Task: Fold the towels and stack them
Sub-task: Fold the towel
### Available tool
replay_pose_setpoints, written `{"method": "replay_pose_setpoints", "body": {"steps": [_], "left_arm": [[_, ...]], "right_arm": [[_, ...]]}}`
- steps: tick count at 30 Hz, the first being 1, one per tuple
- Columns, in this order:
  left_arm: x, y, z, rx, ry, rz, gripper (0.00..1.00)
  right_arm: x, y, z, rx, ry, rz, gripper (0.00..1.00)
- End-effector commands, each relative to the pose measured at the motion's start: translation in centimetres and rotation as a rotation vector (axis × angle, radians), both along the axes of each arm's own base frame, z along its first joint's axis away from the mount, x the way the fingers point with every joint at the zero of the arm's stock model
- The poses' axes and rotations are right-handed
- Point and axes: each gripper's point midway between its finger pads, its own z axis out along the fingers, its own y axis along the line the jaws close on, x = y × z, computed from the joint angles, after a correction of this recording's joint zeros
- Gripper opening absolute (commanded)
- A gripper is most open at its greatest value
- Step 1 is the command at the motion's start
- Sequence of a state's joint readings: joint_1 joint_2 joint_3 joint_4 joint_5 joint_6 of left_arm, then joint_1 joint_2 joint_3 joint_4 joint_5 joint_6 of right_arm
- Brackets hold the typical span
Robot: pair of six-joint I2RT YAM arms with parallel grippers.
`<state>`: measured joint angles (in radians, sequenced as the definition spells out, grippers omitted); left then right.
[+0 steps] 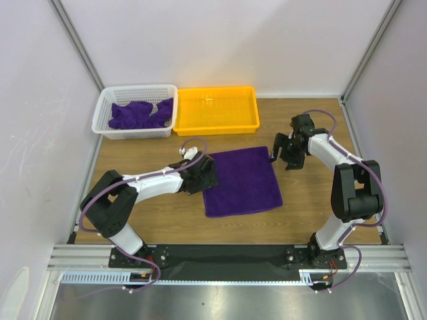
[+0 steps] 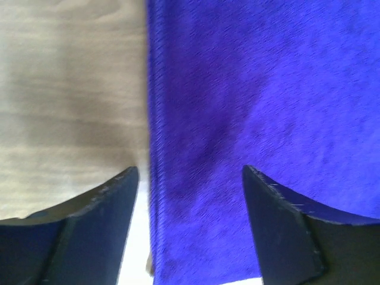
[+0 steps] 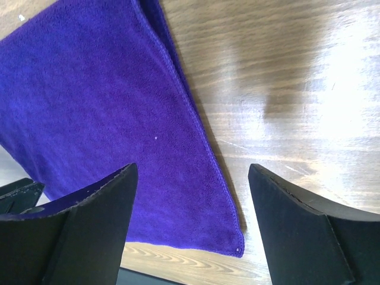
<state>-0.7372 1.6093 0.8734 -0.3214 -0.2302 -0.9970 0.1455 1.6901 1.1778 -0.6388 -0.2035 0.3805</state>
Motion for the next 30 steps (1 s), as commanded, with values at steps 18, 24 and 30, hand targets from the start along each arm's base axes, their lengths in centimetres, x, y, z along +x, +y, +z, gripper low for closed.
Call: {"method": "replay_pose_setpoints", "body": {"steps": [18,24,30], "left_arm": [[-0.6,1.6,-2.6,0.001,-0.021,-0.023,0.00],[-0.7,3.5,-3.1,0.027,-0.014,-0.043,0.00],[-1.0,4.0,-3.3,0.041,0.000,-0.078,0.00]], "right_arm": [[0.5,1.2,-2.9,0.029,-0.046,0.024,0.77],[-0.1,3.1,-3.1,0.082,-0.075,0.085,0.76],[-1.7,4.8,-4.9,0.095,-0.049,0.121,0.73]]}}
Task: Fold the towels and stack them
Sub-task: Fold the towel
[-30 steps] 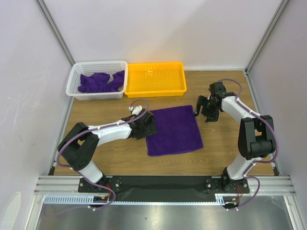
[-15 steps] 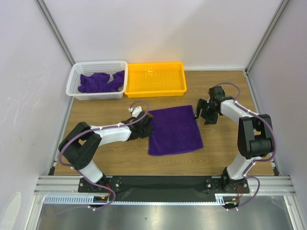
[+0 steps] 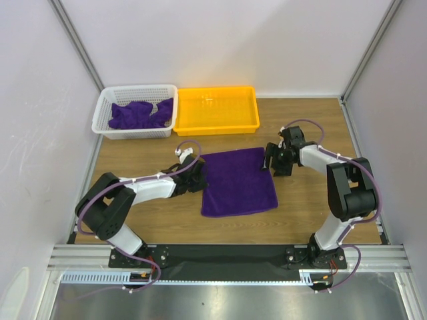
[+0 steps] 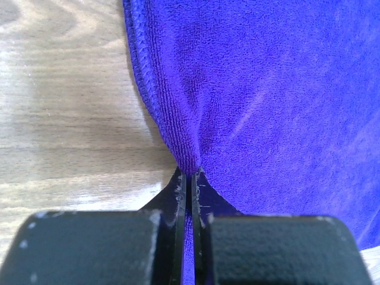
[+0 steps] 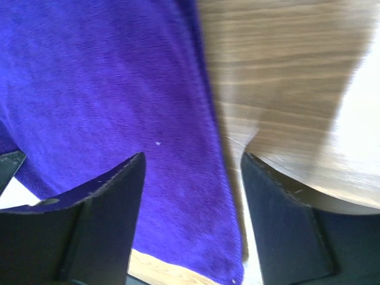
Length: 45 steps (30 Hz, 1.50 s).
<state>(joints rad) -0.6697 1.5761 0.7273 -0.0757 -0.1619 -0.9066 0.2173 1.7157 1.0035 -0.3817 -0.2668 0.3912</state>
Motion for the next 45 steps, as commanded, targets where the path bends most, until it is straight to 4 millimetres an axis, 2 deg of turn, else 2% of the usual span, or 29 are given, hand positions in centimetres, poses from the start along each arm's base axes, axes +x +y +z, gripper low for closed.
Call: {"method": "replay_pose_setpoints", "body": {"steps": [1,6,11,16,21,23,27,28,30,32,34,36,37,39,40,42,43,45], "left_arm": [[-2.3,3.1,-2.5,0.128,0.082,-0.036,0.00],[-2.7,3.6,-2.7,0.141,0.094,-0.040,0.00],[-2.6,3.9,-2.7,0.138,0.097,-0.032,0.00],[-2.3,4.0,-2.9,0.136,0.102,-0.029,0.00],[-2.2,3.8,-2.9,0.130,0.104,-0.035,0.00],[-2.1,3.7,-3.0,0.126,0.105,-0.040,0.00],[-2.0,3.4,-3.0,0.119,0.100,-0.054,0.00],[-1.8,3.3,-2.9,0.115,0.096,-0.059,0.00],[-1.5,3.1,-2.5,0.114,0.084,-0.075,0.00],[-1.0,2.8,-1.9,0.112,0.068,-0.095,0.00],[-0.2,2.3,-0.3,0.092,0.028,-0.104,0.00],[0.4,2.2,0.9,0.089,-0.007,-0.123,0.00],[1.4,1.9,2.6,0.069,-0.051,-0.122,0.00],[2.4,1.9,4.4,0.074,-0.094,-0.135,0.00],[3.6,2.0,6.4,0.061,-0.144,-0.132,0.00],[5.0,2.1,8.4,0.048,-0.199,-0.130,0.00],[6.3,2.3,10.2,0.033,-0.244,-0.118,0.00],[8.1,2.8,12.7,0.035,-0.327,-0.122,0.00]], "right_arm": [[-0.7,1.3,-1.0,0.023,-0.005,0.027,0.70],[-1.7,1.2,-2.4,0.016,0.030,0.016,0.60],[-2.4,0.2,-2.5,-0.042,0.046,-0.001,0.55],[-3.9,-0.5,-3.2,-0.074,0.093,-0.012,0.52],[-4.4,0.0,-4.0,-0.045,0.103,0.002,0.49],[-4.3,0.4,-4.2,-0.027,0.105,0.010,0.41],[-4.3,0.8,-4.6,-0.013,0.106,0.023,0.17],[-4.1,0.8,-4.6,-0.013,0.104,0.023,0.00],[-4.0,1.2,-4.2,0.002,0.094,0.030,0.00],[-3.4,1.6,-2.9,0.026,0.066,0.034,0.00],[-2.6,2.0,-1.3,0.048,0.029,0.039,0.00],[-1.2,2.3,1.4,0.065,-0.041,0.036,0.00],[-0.8,2.4,2.5,0.072,-0.067,0.040,0.00],[0.1,2.5,4.9,0.090,-0.124,0.038,0.00],[1.1,2.7,6.6,0.104,-0.165,0.039,0.00],[2.3,2.7,9.0,0.129,-0.220,0.033,0.00],[3.4,2.8,10.8,0.144,-0.265,0.032,0.00],[4.7,2.7,13.0,0.167,-0.322,0.031,0.00]]}}
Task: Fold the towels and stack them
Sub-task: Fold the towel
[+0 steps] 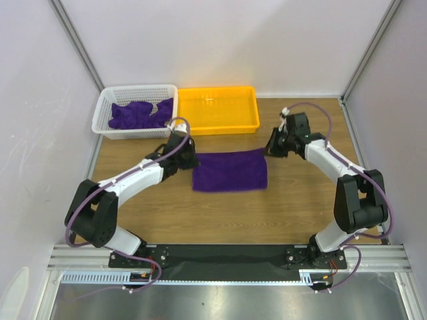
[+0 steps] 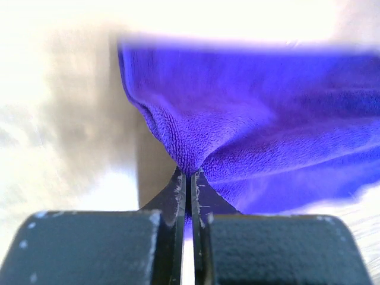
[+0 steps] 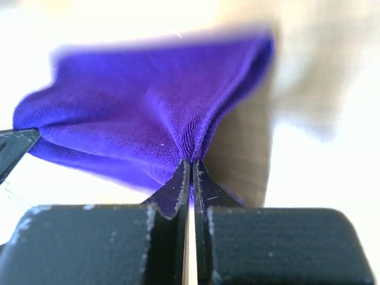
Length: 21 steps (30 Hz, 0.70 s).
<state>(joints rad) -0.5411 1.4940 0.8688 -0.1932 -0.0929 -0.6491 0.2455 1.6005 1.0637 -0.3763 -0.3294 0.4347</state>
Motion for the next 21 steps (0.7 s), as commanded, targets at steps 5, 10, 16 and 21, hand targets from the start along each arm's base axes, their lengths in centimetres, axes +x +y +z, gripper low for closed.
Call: {"method": "replay_pose_setpoints", "body": {"steps": [5,10,16,21], "left_arm": [[7.6,0.3,14.1,-0.026,-0.407,-0.072,0.01],[7.4,0.4,19.1,-0.033,-0.554,-0.112,0.00],[4.6,1.6,18.7,-0.052,-0.555,-0.107,0.00],[2.0,2.1,15.8,-0.091,-0.465,-0.093,0.00]], "right_arm": [[6.4,0.2,13.4,0.083,-0.332,0.008,0.00],[6.5,-0.3,17.0,0.079,-0.420,0.002,0.00],[3.4,-1.2,16.6,0.069,-0.416,-0.013,0.00],[0.5,-2.2,13.8,0.049,-0.327,-0.049,0.00]]}}
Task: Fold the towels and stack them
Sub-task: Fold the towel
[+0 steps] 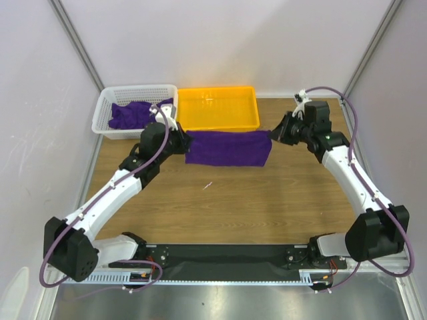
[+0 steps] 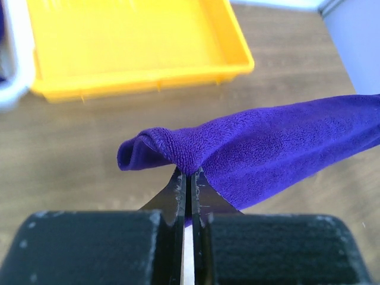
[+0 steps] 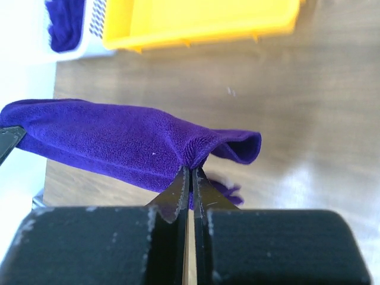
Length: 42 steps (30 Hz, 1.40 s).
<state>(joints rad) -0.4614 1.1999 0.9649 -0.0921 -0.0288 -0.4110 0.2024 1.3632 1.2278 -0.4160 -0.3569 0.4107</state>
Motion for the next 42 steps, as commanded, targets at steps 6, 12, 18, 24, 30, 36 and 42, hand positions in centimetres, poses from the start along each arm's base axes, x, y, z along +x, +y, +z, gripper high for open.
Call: {"method": "replay_pose_setpoints", "body": {"steps": [6,12,18,24,30,36,42], "left_arm": [[-4.5,0.4,-2.3,-0.072,0.117,-0.041,0.00],[-4.7,0.2,-4.6,-0.079,0.152,-0.046,0.00],[-0.9,-1.4,-4.9,-0.019,0.093,-0.085,0.00],[4.1,-2.7,-1.9,0.082,-0.075,-0.130,0.00],[3.4,-3.0,-2.3,0.098,-0.145,-0.187,0.00],[-1.4,-1.9,-6.3,0.033,0.013,-0.192,0.00],[-7.8,-0.8,-3.8,-0.143,0.032,-0.181,0.00]], "right_arm": [[-4.0,-1.3,-1.6,0.012,0.114,-0.068,0.00],[-4.4,-1.6,-3.3,-0.006,0.142,-0.070,0.00],[-0.7,-0.7,-4.8,-0.014,0.120,-0.052,0.00],[4.4,0.1,-1.6,-0.026,-0.007,-0.023,0.00],[3.1,-0.5,-3.5,-0.056,-0.033,-0.012,0.00],[-1.7,-1.1,-7.4,-0.030,0.098,-0.032,0.00],[-7.9,-1.9,-4.7,0.014,0.169,-0.061,0.00]]}}
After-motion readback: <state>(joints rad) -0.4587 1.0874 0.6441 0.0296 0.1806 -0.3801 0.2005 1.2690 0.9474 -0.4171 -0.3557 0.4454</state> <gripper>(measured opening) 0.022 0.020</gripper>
